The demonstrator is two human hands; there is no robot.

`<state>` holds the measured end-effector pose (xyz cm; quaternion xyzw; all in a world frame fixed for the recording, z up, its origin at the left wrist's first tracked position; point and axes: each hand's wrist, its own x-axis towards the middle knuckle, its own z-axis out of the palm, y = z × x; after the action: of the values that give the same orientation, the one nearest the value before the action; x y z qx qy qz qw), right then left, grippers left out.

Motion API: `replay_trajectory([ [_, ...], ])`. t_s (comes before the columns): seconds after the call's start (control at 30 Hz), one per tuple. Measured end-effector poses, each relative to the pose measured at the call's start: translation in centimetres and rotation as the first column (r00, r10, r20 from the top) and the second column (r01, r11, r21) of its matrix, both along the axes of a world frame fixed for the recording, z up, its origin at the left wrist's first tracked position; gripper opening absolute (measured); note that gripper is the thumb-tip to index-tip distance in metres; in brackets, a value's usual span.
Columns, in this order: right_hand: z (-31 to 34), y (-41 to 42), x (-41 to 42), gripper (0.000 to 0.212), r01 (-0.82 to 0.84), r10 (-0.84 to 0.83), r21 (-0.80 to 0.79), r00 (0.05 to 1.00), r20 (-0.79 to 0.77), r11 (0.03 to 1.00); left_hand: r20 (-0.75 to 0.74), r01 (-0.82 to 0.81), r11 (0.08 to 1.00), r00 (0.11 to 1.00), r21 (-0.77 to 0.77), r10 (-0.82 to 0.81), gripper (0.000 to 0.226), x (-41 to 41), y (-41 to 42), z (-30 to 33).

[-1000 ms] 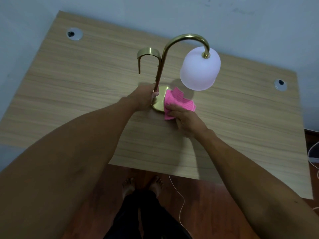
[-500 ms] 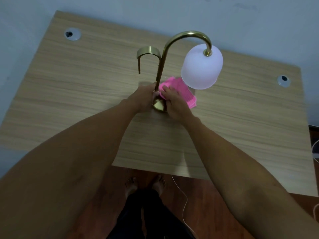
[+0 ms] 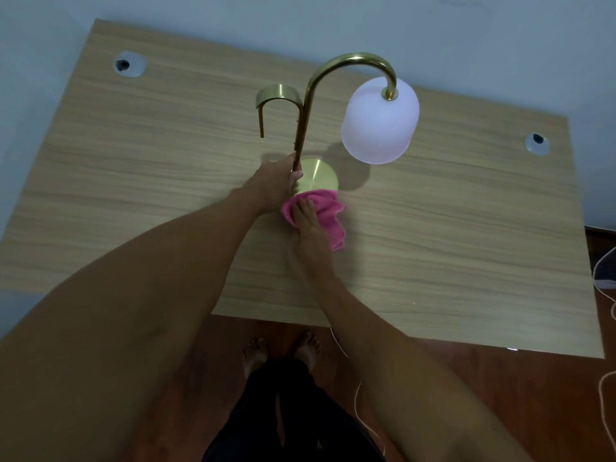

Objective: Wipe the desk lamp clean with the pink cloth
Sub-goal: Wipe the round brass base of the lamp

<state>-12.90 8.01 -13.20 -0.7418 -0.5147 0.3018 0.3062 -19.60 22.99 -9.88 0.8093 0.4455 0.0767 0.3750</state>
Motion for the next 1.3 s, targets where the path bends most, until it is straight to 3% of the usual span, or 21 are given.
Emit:
replay_trajectory([
  [0.07, 1.5, -0.1, 0.4, 0.041, 0.201, -0.186, 0.066, 0.966, -0.176, 0.977, 0.005, -0.007, 1.0, 1.0, -0.021, 0.007, 0.02, 0.0, 0.0, 0.1],
  [0.17, 3.9, 1.3, 2.9, 0.039, 0.613, -0.544, 0.134, 0.766, -0.343, 0.778, 0.0, -0.011, 1.0, 1.0, -0.012, 0.011, 0.021, -0.1, 0.2, 0.0],
  [0.23, 4.9, 3.1, 5.3, 0.042, 0.672, -0.594, 0.123, 0.714, -0.371, 0.73, 0.005, 0.002, 1.0, 1.0, -0.008, -0.002, 0.02, -0.1, 0.3, -0.1],
  [0.33, 5.0, 5.6, 7.7, 0.043, 0.508, -0.436, 0.092, 0.807, -0.399, 0.856, 0.007, 0.036, 0.999, 0.999, 0.028, -0.036, 0.017, -0.2, 0.4, -0.1],
  [0.37, 4.6, 6.2, 8.0, 0.043, 0.386, -0.344, 0.061, 0.874, -0.342, 0.921, 0.02, 0.035, 0.999, 0.999, 0.028, -0.036, 0.015, -0.2, 0.4, -0.1],
  [0.43, 3.6, 6.4, 7.6, 0.043, 0.055, -0.058, -0.06, 0.997, -0.043, 0.997, 0.002, 0.068, 0.996, 0.998, 0.059, -0.069, 0.016, -0.3, 0.5, -0.2],
  [0.5, 1.6, 5.6, 7.0, 0.051, -0.11, 0.126, -0.078, 0.964, 0.235, 0.991, -0.038, 0.095, 0.992, 0.995, 0.084, -0.092, 0.019, -0.3, 0.6, -0.3],
  [0.57, 0.0, 3.6, 5.3, 0.059, -0.086, 0.09, -0.027, 0.936, 0.339, 0.996, -0.023, 0.059, 0.996, 0.998, 0.06, -0.058, 0.02, -0.3, 0.5, -0.2],
  [0.67, -1.1, 1.0, 2.1, 0.063, -0.068, 0.069, -0.017, 0.936, 0.345, 0.998, -0.023, 0.051, 0.997, 0.999, 0.058, -0.049, 0.02, -0.1, 0.5, -0.1],
  [0.8, -1.5, 0.2, 0.6, 0.059, -0.173, 0.157, -0.008, 0.87, 0.467, 0.985, -0.015, 0.049, 0.998, 0.999, 0.041, -0.049, 0.016, -0.1, 0.5, -0.1],
  [0.93, -1.4, 0.0, 2.6, 0.06, -0.328, 0.299, -0.06, 0.752, 0.587, 0.943, -0.009, 0.061, 0.998, 0.998, 0.031, -0.061, 0.01, -0.2, 0.5, -0.1],
  [1.1, -1.6, -1.2, 6.5, 0.049, -0.496, 0.302, 0.125, 0.69, 0.658, 0.859, -0.001, 0.056, 0.998, 0.998, 0.012, -0.056, 0.01, -0.3, 0.6, -0.1],
  [1.2, -1.8, -1.4, 8.0, 0.052, -0.542, 0.319, 0.079, 0.599, 0.734, 0.837, 0.017, 0.05, 0.999, 0.999, 0.001, -0.05, 0.01, -0.3, 0.5, -0.2],
  [1.23, -1.8, -1.3, 8.4, 0.052, -0.533, 0.32, 0.062, 0.592, 0.74, 0.844, 0.019, 0.048, 0.999, 0.999, -0.002, -0.048, 0.011, -0.3, 0.5, -0.2],
  [1.3, -1.3, -1.4, 9.0, 0.047, -0.434, 0.307, 0.021, 0.672, 0.674, 0.901, 0.015, 0.042, 0.999, 0.999, 0.0, -0.042, 0.011, -0.3, 0.6, -0.3],
])
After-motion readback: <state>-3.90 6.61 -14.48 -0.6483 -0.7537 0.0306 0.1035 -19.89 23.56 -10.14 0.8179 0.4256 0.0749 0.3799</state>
